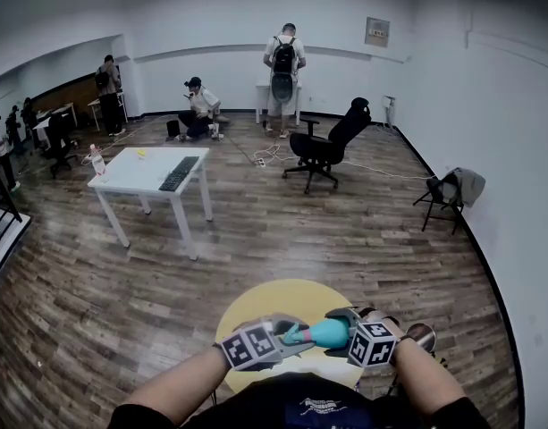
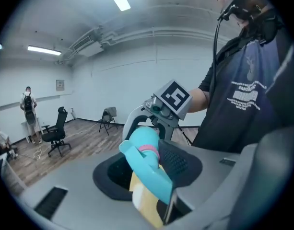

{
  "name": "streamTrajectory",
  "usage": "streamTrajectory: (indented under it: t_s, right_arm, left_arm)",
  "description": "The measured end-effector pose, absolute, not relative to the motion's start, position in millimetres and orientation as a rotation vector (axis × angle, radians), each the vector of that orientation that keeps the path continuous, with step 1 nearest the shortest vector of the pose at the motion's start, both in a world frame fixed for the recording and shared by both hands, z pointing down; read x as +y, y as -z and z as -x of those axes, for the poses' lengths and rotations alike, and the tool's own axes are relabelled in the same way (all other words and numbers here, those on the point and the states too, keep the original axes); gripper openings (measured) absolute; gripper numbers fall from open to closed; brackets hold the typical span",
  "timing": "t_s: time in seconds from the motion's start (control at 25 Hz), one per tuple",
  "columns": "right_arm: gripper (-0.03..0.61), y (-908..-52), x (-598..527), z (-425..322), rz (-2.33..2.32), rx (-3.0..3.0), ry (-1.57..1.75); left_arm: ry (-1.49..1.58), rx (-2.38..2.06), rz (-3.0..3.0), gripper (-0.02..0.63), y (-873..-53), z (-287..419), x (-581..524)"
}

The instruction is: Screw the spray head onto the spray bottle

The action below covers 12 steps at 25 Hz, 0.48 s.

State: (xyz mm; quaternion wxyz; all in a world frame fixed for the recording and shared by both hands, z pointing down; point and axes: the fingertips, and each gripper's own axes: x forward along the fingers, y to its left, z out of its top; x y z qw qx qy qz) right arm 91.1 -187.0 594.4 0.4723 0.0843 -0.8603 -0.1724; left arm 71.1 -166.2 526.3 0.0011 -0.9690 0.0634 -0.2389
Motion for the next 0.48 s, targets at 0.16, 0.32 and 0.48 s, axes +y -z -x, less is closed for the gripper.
streamTrajectory:
  t_s: [0.16,0.32,0.48]
  right_arm:
    - [0.420,-590.3,-195.8,-90.7,-0.250,-2.163,0.342]
    - [0.420,-599.0,-209.1,-120.7,-0.369,-2.166,0.236]
    - [0.420,-600.6,-210.7,-134.9,-0.414,-2.146,0.223]
  left_arm:
    - [0.567,0.355,3.261,0.200,-517.6,-57.3,-186.4]
    - [0.211,0.642,3.506,0.259,-499.3,-14.2,-221.8]
    - [0.196,0.646,3.588,0.287,-503.0,-3.4,-224.5]
